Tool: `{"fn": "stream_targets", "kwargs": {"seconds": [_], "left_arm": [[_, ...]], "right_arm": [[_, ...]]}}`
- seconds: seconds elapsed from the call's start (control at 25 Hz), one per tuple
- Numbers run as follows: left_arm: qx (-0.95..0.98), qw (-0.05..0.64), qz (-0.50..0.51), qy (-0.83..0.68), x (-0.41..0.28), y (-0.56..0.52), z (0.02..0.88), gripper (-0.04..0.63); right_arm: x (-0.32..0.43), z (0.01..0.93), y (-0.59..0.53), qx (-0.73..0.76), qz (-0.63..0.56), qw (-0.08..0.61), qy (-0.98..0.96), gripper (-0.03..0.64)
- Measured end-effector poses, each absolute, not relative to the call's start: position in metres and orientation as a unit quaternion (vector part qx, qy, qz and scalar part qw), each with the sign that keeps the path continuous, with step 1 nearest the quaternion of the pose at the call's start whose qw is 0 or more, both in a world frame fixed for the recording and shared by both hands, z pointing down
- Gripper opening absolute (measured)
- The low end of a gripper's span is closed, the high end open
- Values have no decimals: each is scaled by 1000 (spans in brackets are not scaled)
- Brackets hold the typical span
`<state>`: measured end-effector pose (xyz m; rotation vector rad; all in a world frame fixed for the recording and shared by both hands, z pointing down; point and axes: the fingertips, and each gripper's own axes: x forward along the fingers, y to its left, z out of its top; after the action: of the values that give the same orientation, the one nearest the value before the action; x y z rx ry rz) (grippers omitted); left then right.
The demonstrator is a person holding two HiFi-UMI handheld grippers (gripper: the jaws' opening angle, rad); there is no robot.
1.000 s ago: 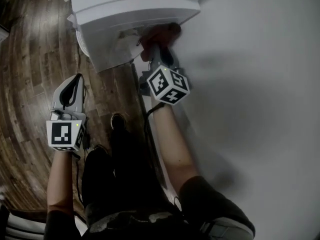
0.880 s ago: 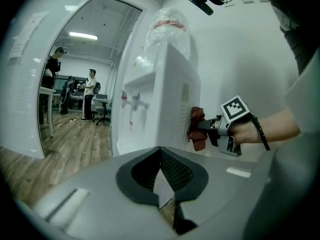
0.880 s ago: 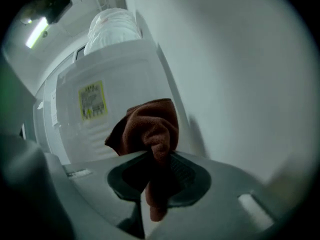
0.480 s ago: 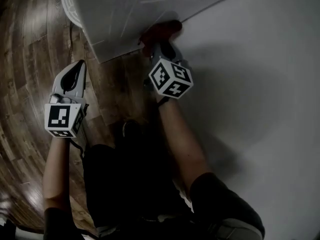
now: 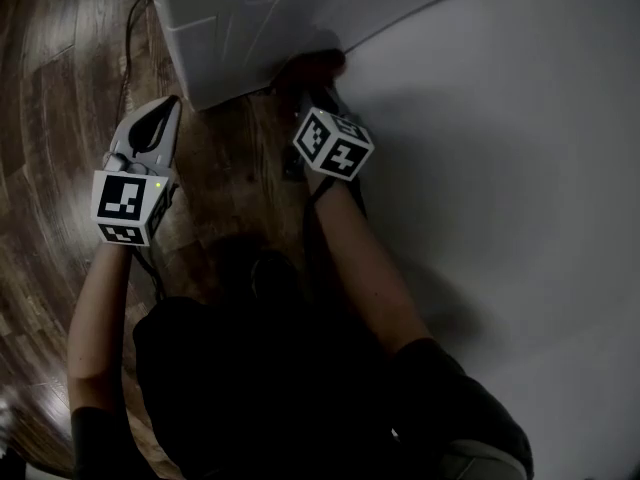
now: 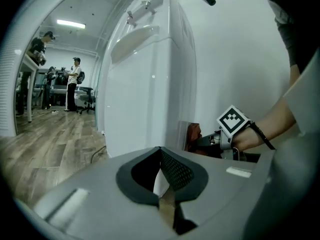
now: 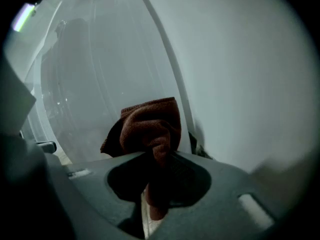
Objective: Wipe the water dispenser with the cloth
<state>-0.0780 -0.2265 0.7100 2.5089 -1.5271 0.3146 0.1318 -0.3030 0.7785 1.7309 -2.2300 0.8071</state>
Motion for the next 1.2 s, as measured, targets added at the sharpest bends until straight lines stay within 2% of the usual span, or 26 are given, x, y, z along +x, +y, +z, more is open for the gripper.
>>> {"fn": "stream_targets", "kwargs": {"seconds": [0.16,0.28,0.56,0.72,0.96,1.08,1.2], "left_arm": [[854,97,121,-497,-70,-223,713,20],[847,58,97,-520,-84,-226,670,20],[851,-18,-24,-525,-110,-224,471,20],[850,-69,-25,-522,-110,-202,368,20],[828,-202,-33,-522,-104,-200,214,20],[809,-239,-57,-535,-108,-198,150,20],[800,-247,-52,-544,-112,-200,139,20]], "right_arm": [[127,795,-296,568,290,127,-760,60],[126,747,-287,565,244,108,-781,60],[123,522,-276,554,115,-20,-824,60],[108,388,-258,512,47,-51,-856,60],[99,188,-254,481,-84,-137,-862,60],[95,129,-263,477,-103,-145,-860,60],[91,115,-271,476,-106,-154,-859,61]]}}
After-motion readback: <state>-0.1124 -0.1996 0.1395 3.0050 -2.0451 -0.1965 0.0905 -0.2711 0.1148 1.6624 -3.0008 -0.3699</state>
